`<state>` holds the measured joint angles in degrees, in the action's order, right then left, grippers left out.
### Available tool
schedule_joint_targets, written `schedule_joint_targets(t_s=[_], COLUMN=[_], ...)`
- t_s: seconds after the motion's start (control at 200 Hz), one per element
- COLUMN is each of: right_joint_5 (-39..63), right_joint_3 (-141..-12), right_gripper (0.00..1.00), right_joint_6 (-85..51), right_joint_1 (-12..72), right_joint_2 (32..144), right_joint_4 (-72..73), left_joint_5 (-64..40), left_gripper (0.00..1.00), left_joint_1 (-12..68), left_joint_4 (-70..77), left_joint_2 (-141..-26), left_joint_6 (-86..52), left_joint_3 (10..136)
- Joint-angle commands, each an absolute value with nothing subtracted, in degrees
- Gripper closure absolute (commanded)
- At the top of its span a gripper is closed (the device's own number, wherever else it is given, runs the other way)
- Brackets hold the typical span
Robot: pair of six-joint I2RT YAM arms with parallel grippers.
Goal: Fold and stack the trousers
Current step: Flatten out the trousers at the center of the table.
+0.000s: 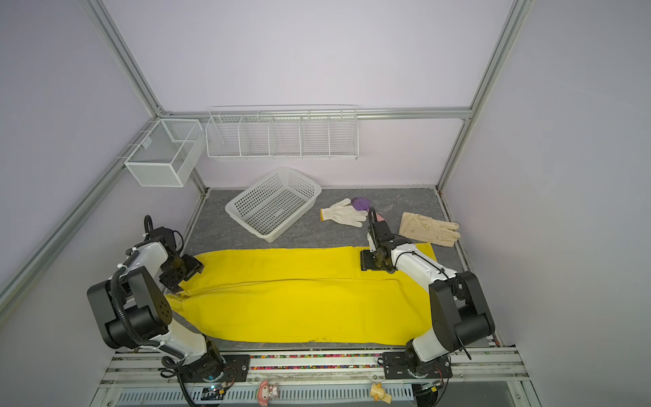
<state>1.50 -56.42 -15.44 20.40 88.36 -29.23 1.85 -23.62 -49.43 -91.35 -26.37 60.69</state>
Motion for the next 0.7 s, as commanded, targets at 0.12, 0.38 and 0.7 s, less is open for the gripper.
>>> schedule_joint_targets(t_s=[0.12,0.38,0.7], right_joint_5=[4.7,2.1,-7.6], right_joint_3=[-65.1,-73.4,-74.1], right_gripper=[0.35,0.35,0.35], right_joint_6=[-6.5,-6.8,-9.6], right_joint_1=[25.3,26.3,24.7], right_joint_2=[97.2,109.2,113.8], right_joint_4=[-28.6,-31.0,-34.4], left_joint_5=[6.1,3.7,-2.1], left_gripper=[0.21,0.24,0.26], left_joint_1=[-23.7,-25.1,-24.4], left_joint_4=[-58.2,-59.5,-51.7], left_joint_2=[-83.9,-73.9,-72.9], left_joint_6=[-32.0,-43.9,-50.1], left_joint_3=[62.0,51.8,39.0])
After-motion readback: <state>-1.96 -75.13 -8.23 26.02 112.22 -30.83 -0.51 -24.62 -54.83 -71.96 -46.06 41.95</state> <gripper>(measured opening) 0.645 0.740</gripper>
